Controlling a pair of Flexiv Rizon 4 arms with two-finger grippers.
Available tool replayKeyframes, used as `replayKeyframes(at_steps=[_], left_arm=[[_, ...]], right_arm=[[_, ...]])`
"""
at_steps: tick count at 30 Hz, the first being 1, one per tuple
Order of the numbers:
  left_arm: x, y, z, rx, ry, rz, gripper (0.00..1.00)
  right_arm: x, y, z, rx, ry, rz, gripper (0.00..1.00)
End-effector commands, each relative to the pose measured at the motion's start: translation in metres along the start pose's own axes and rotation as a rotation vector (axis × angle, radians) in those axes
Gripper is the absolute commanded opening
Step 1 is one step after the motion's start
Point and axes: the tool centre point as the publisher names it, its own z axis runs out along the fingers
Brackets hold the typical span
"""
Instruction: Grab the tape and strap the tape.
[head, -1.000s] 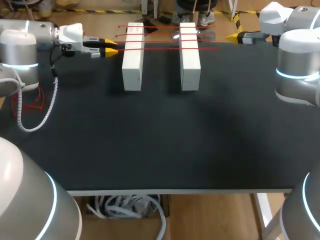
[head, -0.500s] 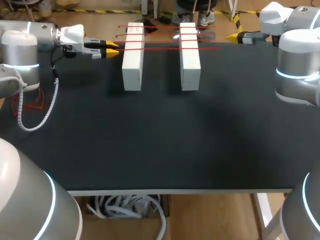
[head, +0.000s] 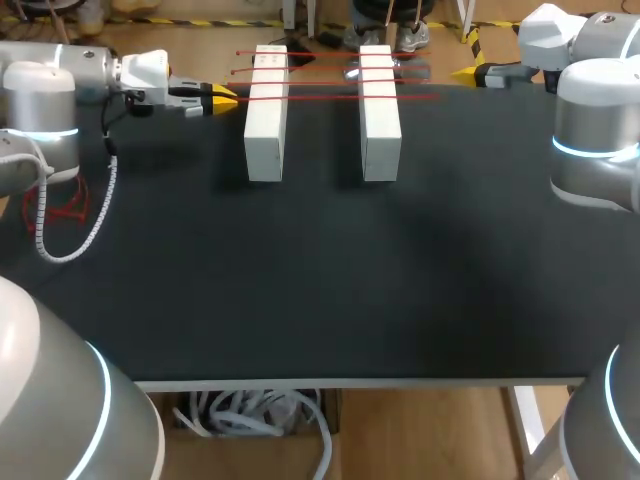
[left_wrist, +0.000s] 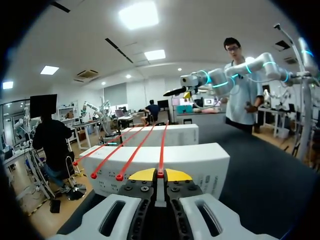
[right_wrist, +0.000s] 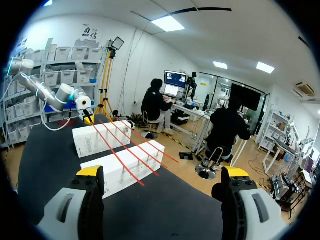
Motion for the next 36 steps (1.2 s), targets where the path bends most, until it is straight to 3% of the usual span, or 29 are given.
replayKeyframes(at_steps=[1, 15, 24, 36], left_arm=[[-0.001, -0.006, -0.001, -0.014, 0.015, -0.001, 0.00], [0.032, -0.065, -0.010, -0.149, -0.015, -0.011, 0.00], [0.056, -0.111, -0.012, -0.332, -0.058, -0.013, 0.00], [0.080, -0.166, -0.014, -0.588, -0.173, 0.020, 0.00]], right_arm=[[0.000, 0.000, -0.001, -0.002, 0.000, 0.000, 1.00], [0.000, 0.000, -0.001, -0.002, 0.000, 0.000, 1.00], [0.000, 0.000, -0.001, -0.002, 0.000, 0.000, 1.00], [0.000, 0.000, -0.001, -0.002, 0.000, 0.000, 1.00]])
